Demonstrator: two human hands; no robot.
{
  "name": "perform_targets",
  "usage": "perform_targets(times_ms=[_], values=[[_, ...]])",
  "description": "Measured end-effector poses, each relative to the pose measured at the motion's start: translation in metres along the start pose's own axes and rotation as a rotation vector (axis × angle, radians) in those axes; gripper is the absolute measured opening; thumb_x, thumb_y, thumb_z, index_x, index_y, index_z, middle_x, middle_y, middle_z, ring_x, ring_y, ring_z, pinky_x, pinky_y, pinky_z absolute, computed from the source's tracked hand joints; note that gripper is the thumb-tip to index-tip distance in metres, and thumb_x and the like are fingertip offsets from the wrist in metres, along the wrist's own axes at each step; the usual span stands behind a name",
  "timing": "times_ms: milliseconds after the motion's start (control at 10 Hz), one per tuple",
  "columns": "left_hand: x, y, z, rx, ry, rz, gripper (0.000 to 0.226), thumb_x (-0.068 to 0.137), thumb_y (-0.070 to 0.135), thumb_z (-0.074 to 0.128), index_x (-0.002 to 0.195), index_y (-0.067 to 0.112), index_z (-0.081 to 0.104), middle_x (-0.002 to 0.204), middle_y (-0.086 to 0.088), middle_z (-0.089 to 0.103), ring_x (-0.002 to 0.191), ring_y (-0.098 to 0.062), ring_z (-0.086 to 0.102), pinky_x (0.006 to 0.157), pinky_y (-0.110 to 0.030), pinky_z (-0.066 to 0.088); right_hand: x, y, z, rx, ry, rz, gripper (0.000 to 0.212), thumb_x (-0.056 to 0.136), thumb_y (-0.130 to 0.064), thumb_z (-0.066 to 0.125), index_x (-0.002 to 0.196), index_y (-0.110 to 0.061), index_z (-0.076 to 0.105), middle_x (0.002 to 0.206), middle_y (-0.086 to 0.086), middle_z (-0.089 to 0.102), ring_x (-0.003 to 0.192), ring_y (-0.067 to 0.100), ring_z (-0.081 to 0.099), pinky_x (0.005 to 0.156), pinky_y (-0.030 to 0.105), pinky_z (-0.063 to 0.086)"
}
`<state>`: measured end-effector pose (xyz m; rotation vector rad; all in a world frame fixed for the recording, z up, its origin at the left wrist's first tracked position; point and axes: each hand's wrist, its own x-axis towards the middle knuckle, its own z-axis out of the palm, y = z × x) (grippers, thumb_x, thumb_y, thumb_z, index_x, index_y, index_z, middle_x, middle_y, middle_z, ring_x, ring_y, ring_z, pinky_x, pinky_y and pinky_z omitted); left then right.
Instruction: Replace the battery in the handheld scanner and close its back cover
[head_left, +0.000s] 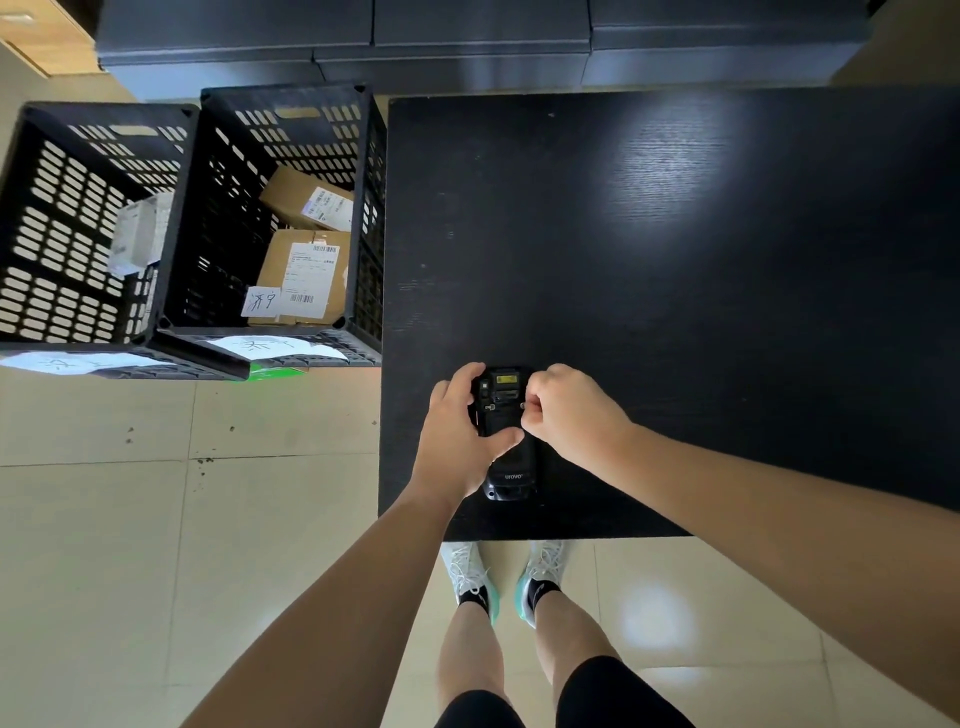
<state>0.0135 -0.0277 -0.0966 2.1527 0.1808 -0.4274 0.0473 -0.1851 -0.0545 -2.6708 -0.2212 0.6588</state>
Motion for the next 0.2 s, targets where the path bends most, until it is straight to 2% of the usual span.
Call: perform_targets(times_ms=[100, 200], values=[[0.003, 0.006, -0.005, -0.034, -0.041, -0.034, 0.087, 0.070, 0.034, 0.084, 0.140, 0.042, 0.033, 0.116, 0.015, 0.042, 0.094, 0.000, 0.055, 0.083, -0.018, 0.048, -0.009, 0.007, -0.002, 0.142, 0.129, 0.033, 0.011, 0.091, -0.020, 0.061, 0.096, -0.012, 0.067, 0.095, 0.001, 0.057, 0.079, 0.018, 0.060, 0.067, 0.031, 0.052], [-0.035, 0.014, -0.019, -0.104, -0.020, -0.114, 0.086, 0.067, 0.042, 0.083, 0.137, 0.044, 0.033, 0.117, 0.018, 0.041, 0.095, 0.003, 0.058, 0.076, -0.010, 0.047, -0.067, 0.008, -0.002, 0.257, 0.162, 0.179, 0.009, 0.091, -0.021, 0.059, 0.096, -0.017, 0.065, 0.097, -0.001, 0.058, 0.079, 0.016, 0.060, 0.075, 0.034, 0.054]])
